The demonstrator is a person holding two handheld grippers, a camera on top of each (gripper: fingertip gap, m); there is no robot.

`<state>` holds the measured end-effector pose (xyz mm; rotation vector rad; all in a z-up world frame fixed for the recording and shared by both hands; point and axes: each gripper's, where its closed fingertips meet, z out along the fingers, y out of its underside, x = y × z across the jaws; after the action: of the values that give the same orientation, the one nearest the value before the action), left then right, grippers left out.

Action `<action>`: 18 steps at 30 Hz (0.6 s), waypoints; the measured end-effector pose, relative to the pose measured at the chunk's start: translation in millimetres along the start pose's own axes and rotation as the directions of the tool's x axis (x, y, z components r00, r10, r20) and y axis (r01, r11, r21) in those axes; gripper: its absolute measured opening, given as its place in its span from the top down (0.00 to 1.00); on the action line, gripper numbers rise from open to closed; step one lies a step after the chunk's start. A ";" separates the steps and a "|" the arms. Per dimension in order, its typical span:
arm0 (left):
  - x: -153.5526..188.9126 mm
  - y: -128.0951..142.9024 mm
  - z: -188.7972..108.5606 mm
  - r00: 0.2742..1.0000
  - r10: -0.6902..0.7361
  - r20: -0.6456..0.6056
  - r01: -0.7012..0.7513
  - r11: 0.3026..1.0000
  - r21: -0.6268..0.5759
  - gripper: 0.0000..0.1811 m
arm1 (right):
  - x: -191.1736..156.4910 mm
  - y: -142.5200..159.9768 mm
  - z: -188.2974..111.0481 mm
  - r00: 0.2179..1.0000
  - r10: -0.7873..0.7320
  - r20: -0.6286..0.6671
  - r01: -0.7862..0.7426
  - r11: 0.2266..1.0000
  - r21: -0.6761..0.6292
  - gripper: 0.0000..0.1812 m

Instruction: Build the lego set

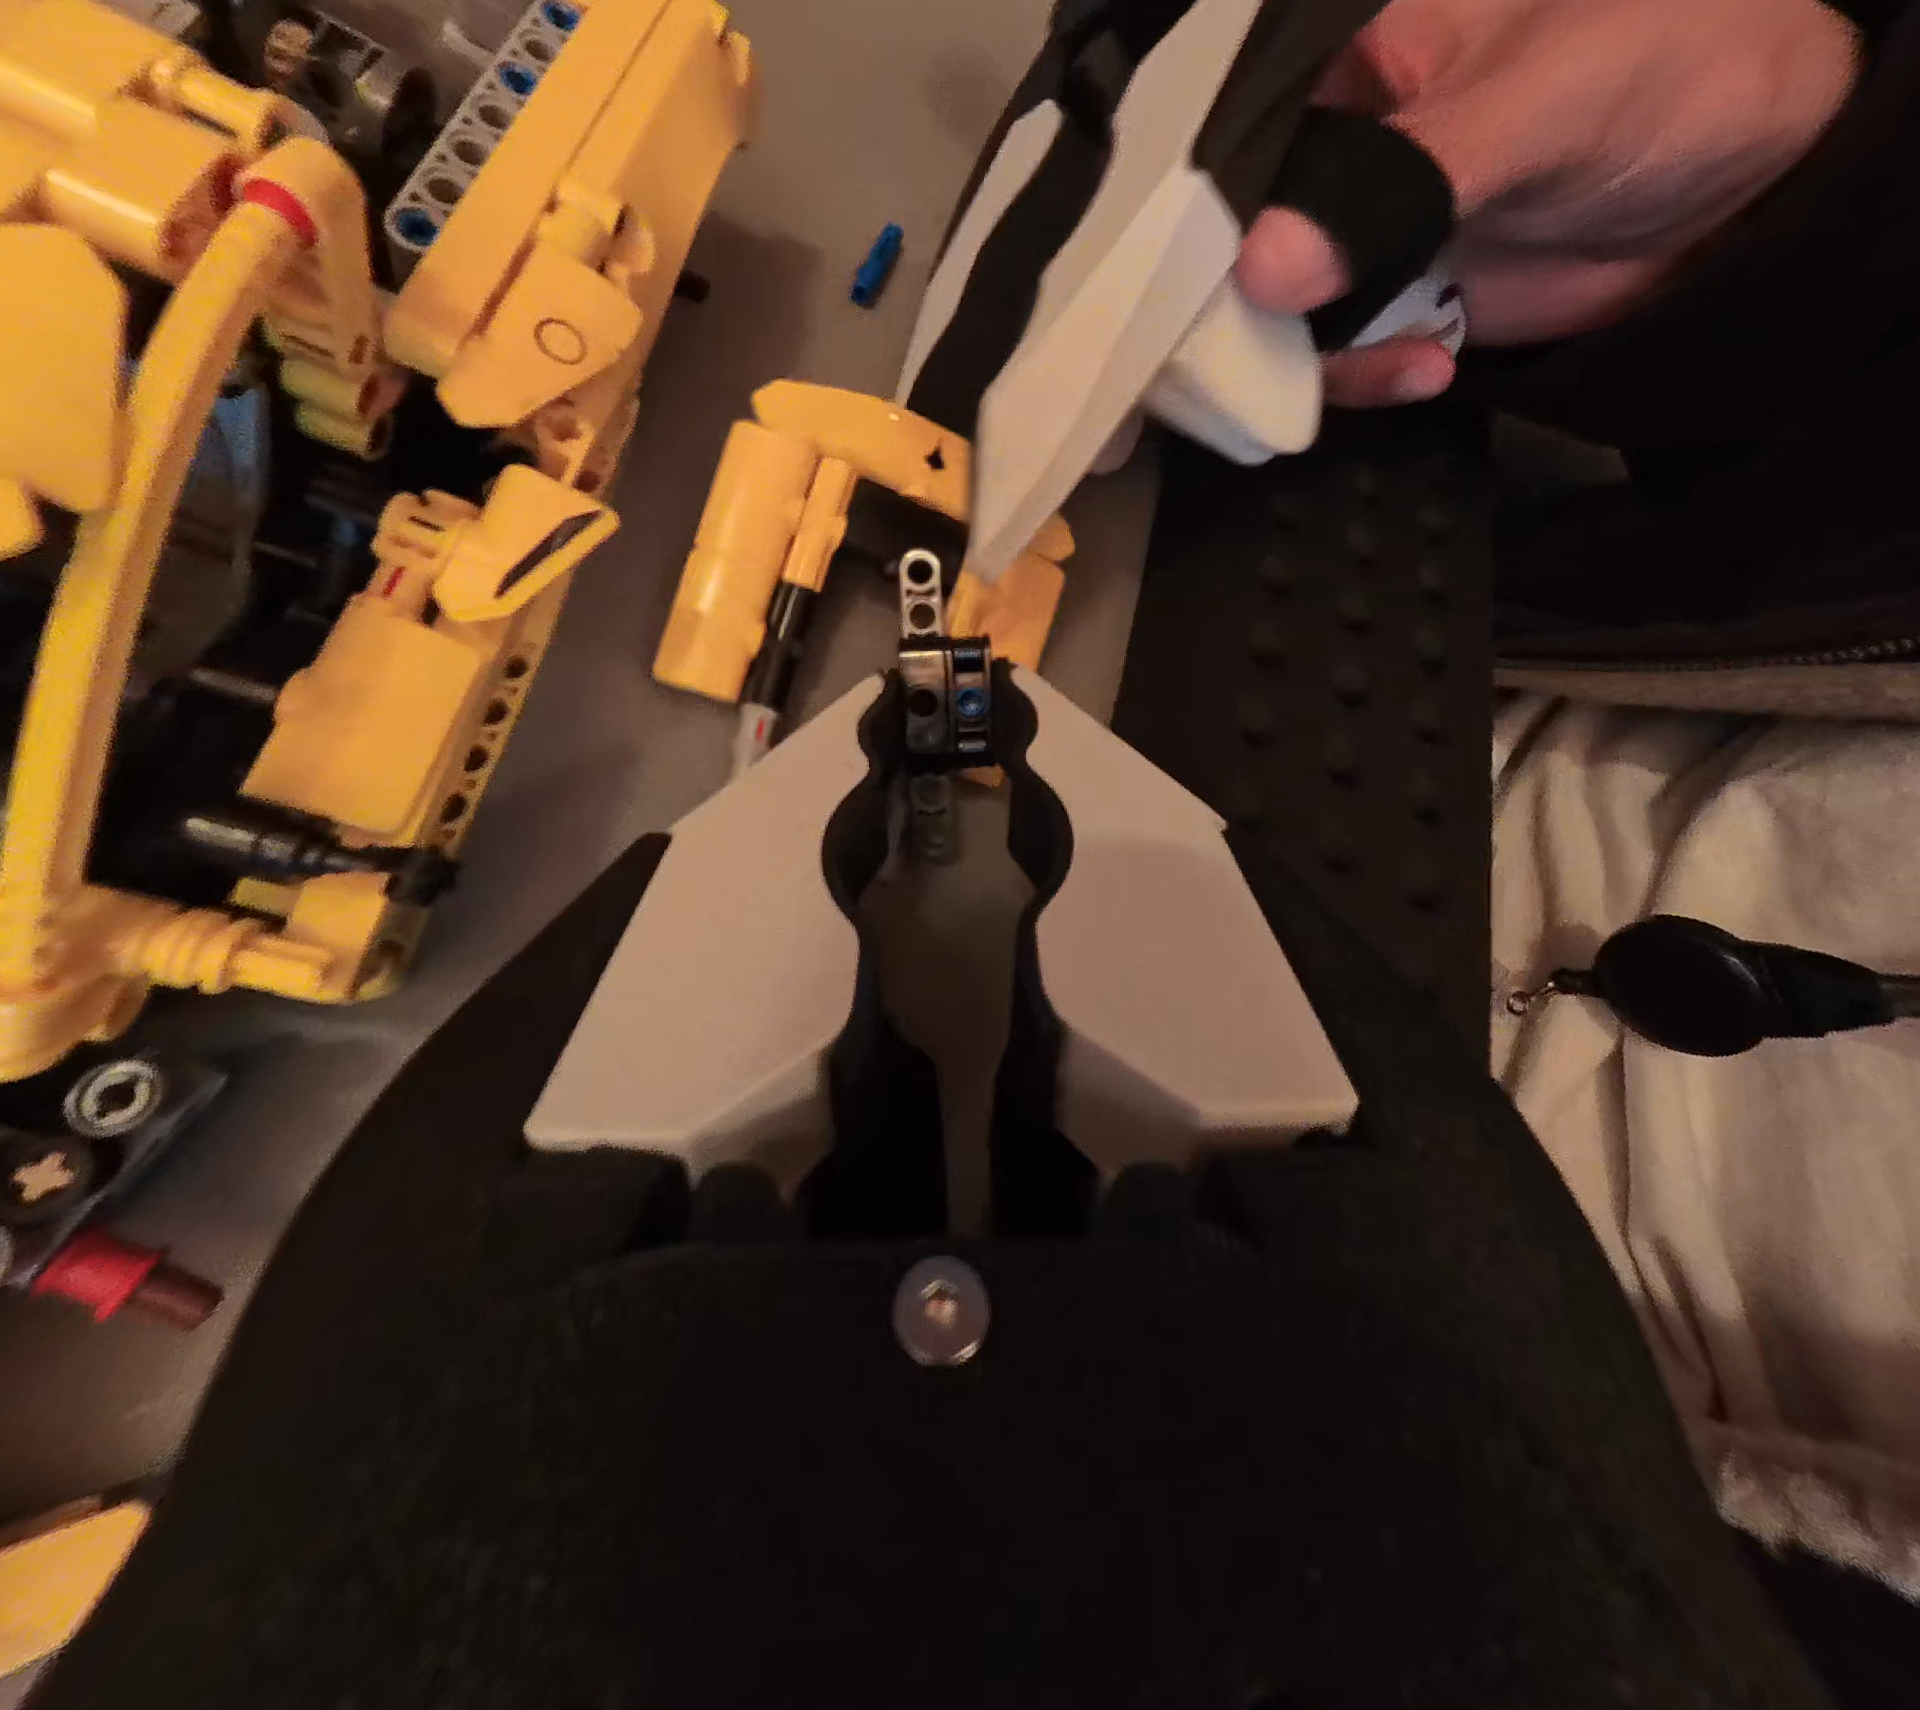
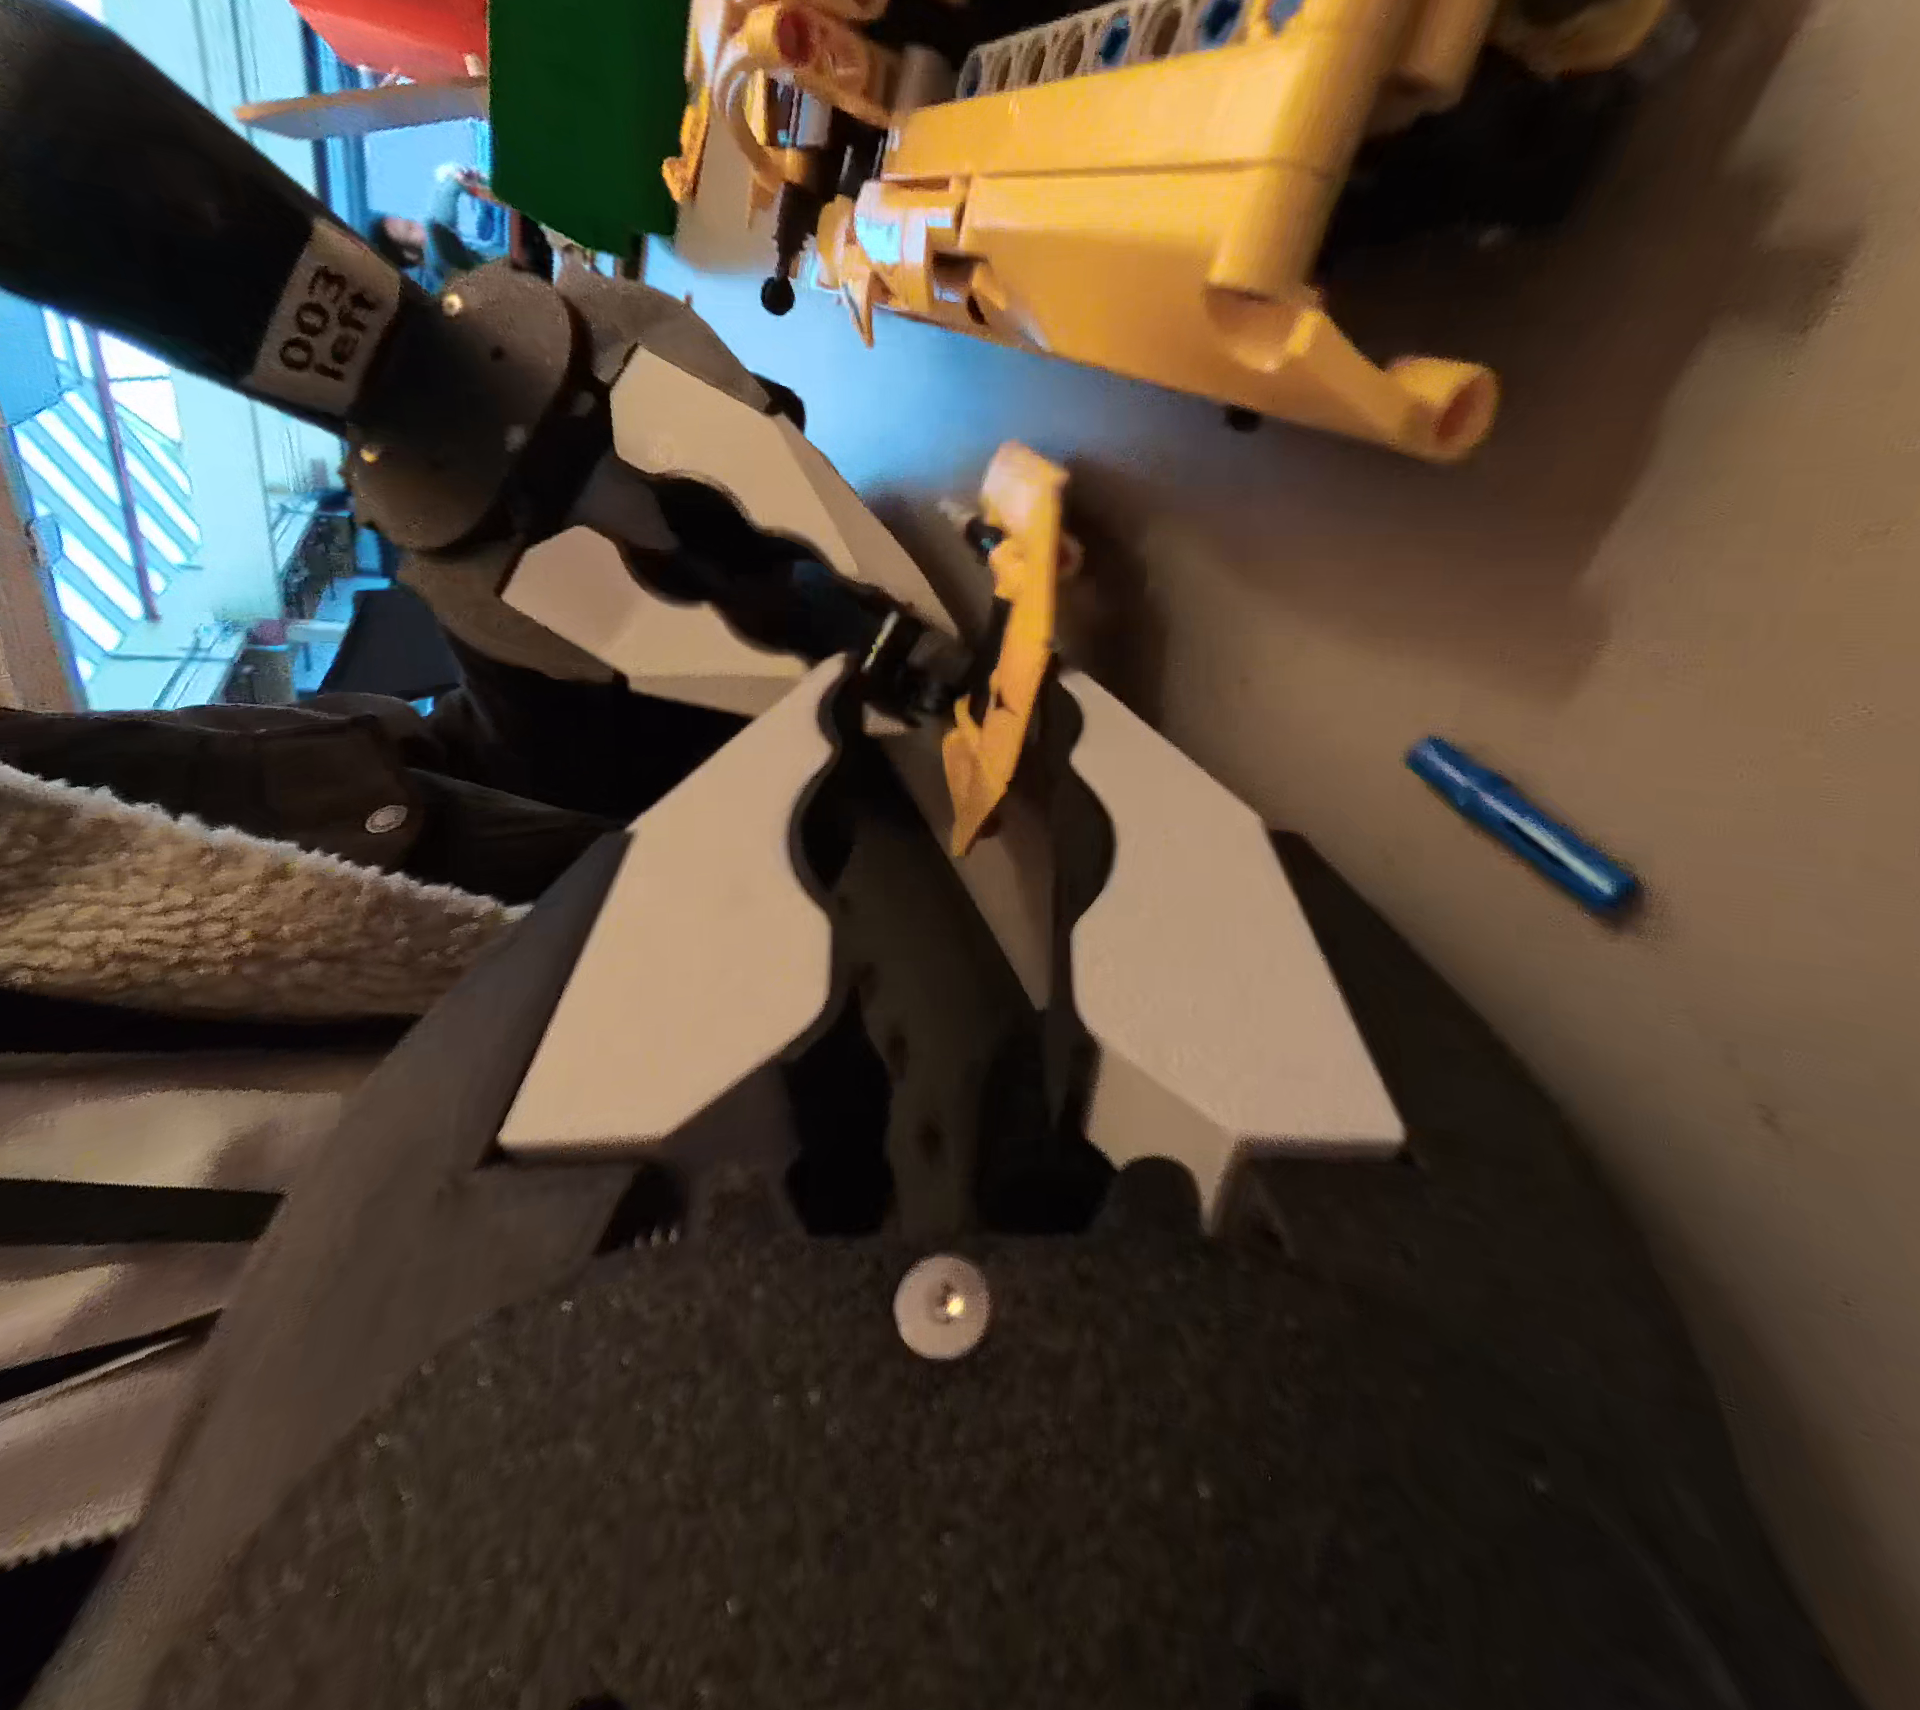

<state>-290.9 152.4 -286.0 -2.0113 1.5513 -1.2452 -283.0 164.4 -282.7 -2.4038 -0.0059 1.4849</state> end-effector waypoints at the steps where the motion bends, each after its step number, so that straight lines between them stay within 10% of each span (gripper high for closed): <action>1: 2.5 -1.1 0.1 1.000 0.009 -0.012 -0.009 1.000 0.006 0.91 | -1.5 -3.1 2.2 1.000 -0.001 0.011 0.001 1.000 0.003 0.88; 10: -2.5 -51.9 -71.9 0.999 -0.020 -0.029 0.031 0.897 0.441 0.91 | -36.1 -36.6 -41.6 0.950 -0.293 0.106 0.253 0.924 0.287 0.97; 18: 2.6 -60.6 -78.6 0.984 -0.072 -0.164 0.146 0.852 0.502 0.91 | -56.1 -30.0 -47.5 0.905 -0.413 0.099 0.361 0.872 0.331 0.96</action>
<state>-314.2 192.0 -198.0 -1.7033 1.0095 -1.6648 -262.5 171.1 -206.2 -1.8894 -0.2643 1.3730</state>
